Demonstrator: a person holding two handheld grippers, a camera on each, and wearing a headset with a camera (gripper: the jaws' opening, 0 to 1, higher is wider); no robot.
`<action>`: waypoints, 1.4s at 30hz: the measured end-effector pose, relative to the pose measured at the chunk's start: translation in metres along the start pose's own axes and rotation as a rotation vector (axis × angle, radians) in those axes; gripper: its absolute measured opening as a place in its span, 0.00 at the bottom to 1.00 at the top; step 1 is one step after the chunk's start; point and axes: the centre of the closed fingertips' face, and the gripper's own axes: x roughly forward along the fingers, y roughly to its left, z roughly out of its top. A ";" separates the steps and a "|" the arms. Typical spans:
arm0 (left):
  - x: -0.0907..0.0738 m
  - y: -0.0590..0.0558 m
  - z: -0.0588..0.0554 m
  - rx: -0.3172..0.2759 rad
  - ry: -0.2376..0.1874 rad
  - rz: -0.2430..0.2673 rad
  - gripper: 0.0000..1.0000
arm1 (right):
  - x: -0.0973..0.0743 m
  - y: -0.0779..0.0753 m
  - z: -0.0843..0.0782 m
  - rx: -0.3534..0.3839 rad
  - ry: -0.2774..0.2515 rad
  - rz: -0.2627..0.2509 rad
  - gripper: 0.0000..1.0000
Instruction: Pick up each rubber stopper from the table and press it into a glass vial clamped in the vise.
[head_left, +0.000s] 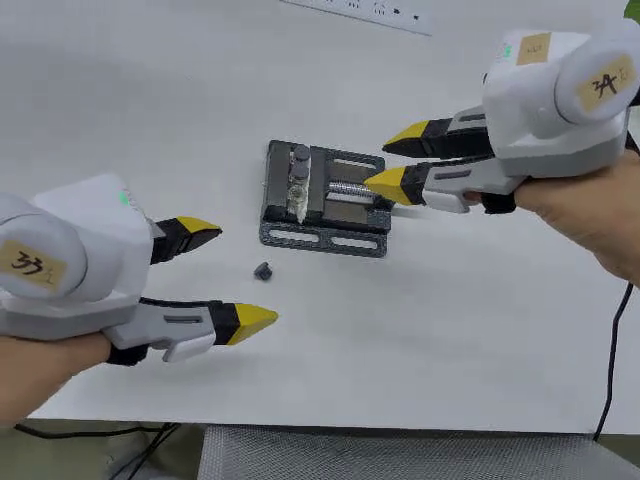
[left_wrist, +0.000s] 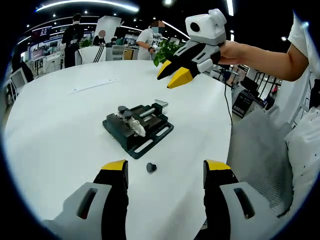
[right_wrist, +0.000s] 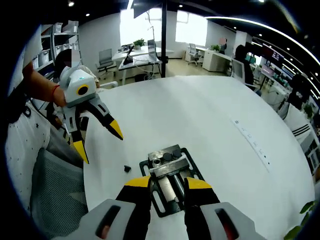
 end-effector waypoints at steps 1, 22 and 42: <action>0.001 0.000 -0.001 0.000 0.007 0.004 0.57 | -0.001 0.000 -0.001 0.004 -0.003 -0.001 0.21; 0.041 0.015 -0.032 0.121 0.158 0.164 0.30 | -0.018 0.005 -0.018 0.059 -0.035 -0.026 0.20; 0.058 0.025 -0.041 0.154 0.218 0.211 0.14 | -0.025 0.004 -0.020 0.077 -0.044 -0.036 0.19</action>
